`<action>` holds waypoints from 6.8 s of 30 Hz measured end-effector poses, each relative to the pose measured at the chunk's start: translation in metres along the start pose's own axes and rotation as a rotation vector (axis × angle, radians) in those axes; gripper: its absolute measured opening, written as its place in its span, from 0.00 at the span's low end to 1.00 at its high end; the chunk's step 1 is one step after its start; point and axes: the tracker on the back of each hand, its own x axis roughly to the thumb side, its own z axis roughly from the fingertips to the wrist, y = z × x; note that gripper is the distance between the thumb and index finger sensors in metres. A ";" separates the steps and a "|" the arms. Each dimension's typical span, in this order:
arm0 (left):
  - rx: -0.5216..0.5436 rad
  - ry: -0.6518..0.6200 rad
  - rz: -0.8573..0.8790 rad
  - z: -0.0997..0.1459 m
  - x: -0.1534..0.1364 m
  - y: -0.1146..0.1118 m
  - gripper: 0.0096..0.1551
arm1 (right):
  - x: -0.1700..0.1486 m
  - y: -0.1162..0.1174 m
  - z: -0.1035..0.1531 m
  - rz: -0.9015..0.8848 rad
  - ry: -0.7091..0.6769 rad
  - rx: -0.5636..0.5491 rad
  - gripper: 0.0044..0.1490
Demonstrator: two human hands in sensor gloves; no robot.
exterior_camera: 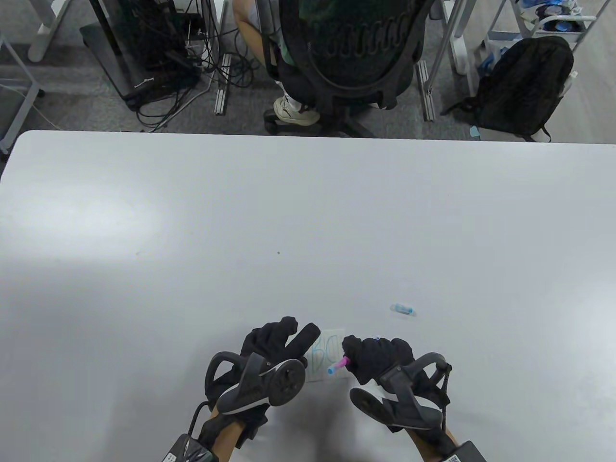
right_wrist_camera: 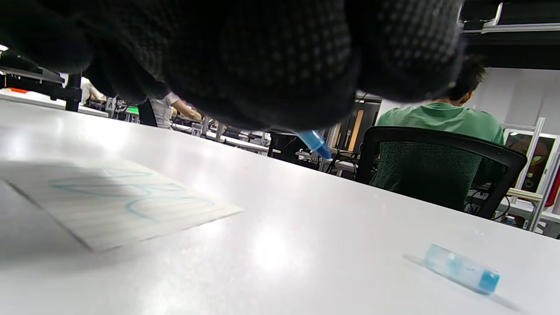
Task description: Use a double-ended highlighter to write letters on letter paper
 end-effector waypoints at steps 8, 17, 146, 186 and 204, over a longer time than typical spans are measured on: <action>0.019 -0.059 -0.002 0.005 0.012 0.006 0.45 | 0.008 0.008 -0.001 0.077 -0.029 0.061 0.25; 0.038 -0.103 -0.024 0.009 0.030 0.008 0.45 | 0.020 0.011 -0.002 0.117 -0.068 0.094 0.26; 0.140 0.002 0.054 0.005 -0.006 0.002 0.27 | -0.013 0.003 0.003 -0.080 -0.020 -0.034 0.31; 0.082 0.199 0.001 0.003 -0.041 -0.012 0.43 | -0.066 0.033 0.017 -0.021 0.309 0.252 0.31; 0.070 0.197 -0.005 0.003 -0.041 -0.013 0.42 | -0.055 0.043 0.013 0.076 0.255 0.404 0.31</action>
